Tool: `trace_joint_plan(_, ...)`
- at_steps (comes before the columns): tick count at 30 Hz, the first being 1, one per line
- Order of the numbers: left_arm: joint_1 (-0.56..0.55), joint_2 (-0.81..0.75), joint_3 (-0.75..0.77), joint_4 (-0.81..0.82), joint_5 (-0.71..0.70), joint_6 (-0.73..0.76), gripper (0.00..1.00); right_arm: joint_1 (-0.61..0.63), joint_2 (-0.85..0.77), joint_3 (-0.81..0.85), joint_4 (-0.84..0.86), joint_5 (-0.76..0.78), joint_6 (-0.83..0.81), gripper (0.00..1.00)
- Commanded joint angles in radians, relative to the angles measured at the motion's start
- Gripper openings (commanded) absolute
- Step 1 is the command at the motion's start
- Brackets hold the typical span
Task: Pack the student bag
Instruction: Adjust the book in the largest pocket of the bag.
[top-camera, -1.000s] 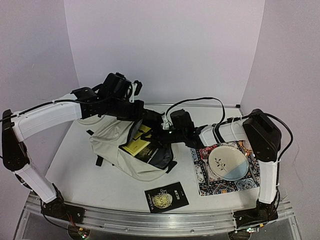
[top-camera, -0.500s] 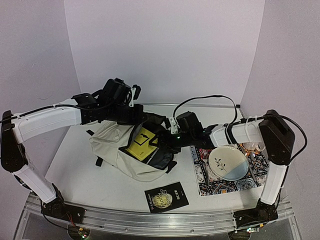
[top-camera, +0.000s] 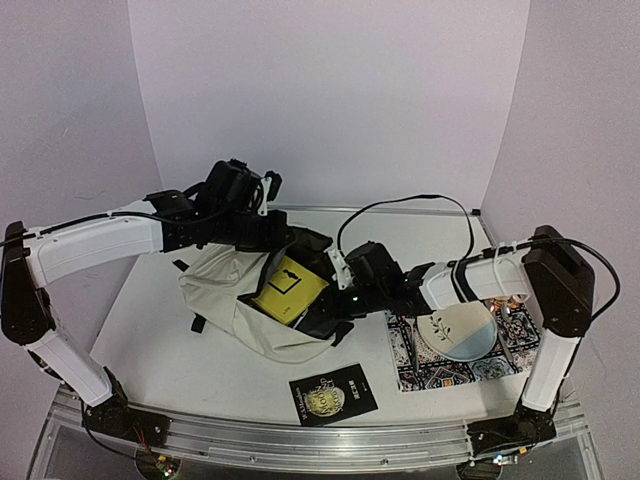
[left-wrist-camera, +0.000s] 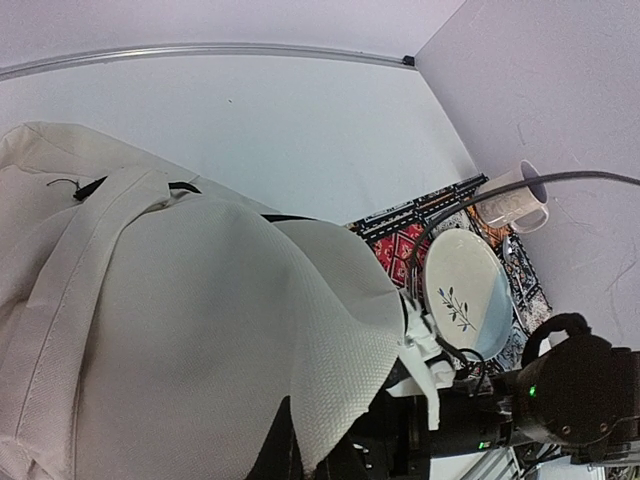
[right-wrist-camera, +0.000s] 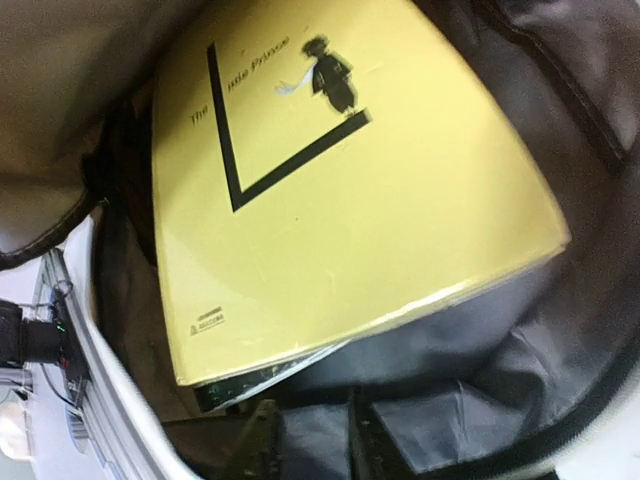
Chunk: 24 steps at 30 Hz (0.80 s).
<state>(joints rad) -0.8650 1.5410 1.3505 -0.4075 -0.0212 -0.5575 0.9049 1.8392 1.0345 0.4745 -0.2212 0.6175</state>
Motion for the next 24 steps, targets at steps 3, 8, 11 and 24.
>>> trace_joint_plan(3, -0.003, -0.045, -0.01, 0.088, 0.056, -0.021, 0.0, 0.031, 0.103, 0.131, -0.015, 0.055, -0.078, 0.18)
trace_joint_plan(8, -0.005, -0.044, -0.021, 0.104, 0.083, -0.03, 0.0, 0.04, 0.164, 0.233, 0.004, 0.041, -0.095, 0.18)
trace_joint_plan(11, -0.005, -0.048, -0.031, 0.109, 0.084, -0.031, 0.0, 0.041, 0.186, 0.275, 0.026, 0.053, -0.11, 0.18)
trace_joint_plan(24, -0.005, -0.035, -0.13, 0.111, -0.026, -0.023, 0.07, 0.042, -0.019, 0.061, 0.029, 0.102, -0.119, 0.31)
